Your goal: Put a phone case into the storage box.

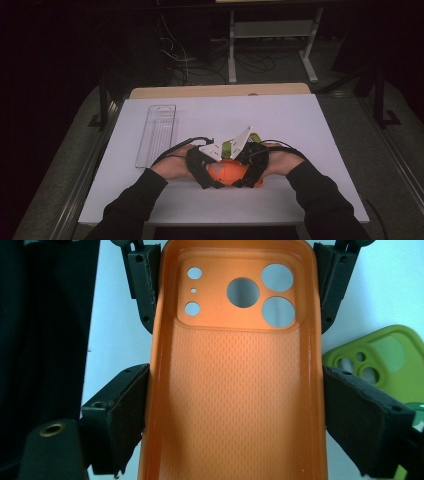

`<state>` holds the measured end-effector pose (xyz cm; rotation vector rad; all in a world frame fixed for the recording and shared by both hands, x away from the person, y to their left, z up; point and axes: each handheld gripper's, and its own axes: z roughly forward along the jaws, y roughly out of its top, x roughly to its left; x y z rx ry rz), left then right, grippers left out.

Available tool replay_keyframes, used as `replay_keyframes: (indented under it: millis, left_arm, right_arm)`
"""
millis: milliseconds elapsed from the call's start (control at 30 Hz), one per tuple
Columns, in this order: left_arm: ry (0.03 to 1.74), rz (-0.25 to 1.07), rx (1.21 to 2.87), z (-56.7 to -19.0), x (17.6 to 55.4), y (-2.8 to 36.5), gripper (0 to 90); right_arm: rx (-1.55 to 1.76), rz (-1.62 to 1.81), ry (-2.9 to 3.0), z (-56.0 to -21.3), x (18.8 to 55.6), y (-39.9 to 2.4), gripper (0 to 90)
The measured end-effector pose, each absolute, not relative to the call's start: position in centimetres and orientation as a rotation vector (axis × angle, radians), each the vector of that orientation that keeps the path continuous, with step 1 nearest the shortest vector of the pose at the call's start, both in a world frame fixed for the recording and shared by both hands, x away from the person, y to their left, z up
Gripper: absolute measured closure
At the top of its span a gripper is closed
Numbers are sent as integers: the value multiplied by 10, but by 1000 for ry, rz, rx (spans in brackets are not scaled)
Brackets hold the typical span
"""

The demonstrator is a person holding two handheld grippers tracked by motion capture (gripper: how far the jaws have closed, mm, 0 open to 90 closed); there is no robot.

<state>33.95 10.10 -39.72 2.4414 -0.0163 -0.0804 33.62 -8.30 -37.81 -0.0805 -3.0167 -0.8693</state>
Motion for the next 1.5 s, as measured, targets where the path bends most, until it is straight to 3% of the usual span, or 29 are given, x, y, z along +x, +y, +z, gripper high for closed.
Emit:
replay_keyframes:
  millis: [267, 333, 500, 1067, 1500]
  left_arm:
    - [12, -80, 2434, -395, 341, 103, 161]
    - [37, -72, 2422, -394, 342, 105, 161]
    - [123, -59, 2414, -396, 345, 110, 161]
    - [388, 44, 2409, -398, 347, 117, 160]
    - [555, 156, 2416, -396, 351, 121, 160]
  right_arm:
    - [-106, -902, -3002, -378, 337, -85, 132]
    - [-137, -951, -3002, -377, 338, -88, 74]
    - [-250, -1017, -2997, -371, 343, -99, 27]
    - [-819, -1235, -2896, -368, 348, -152, 22]
    - [-1172, -1274, -2835, -393, 337, -172, 19]
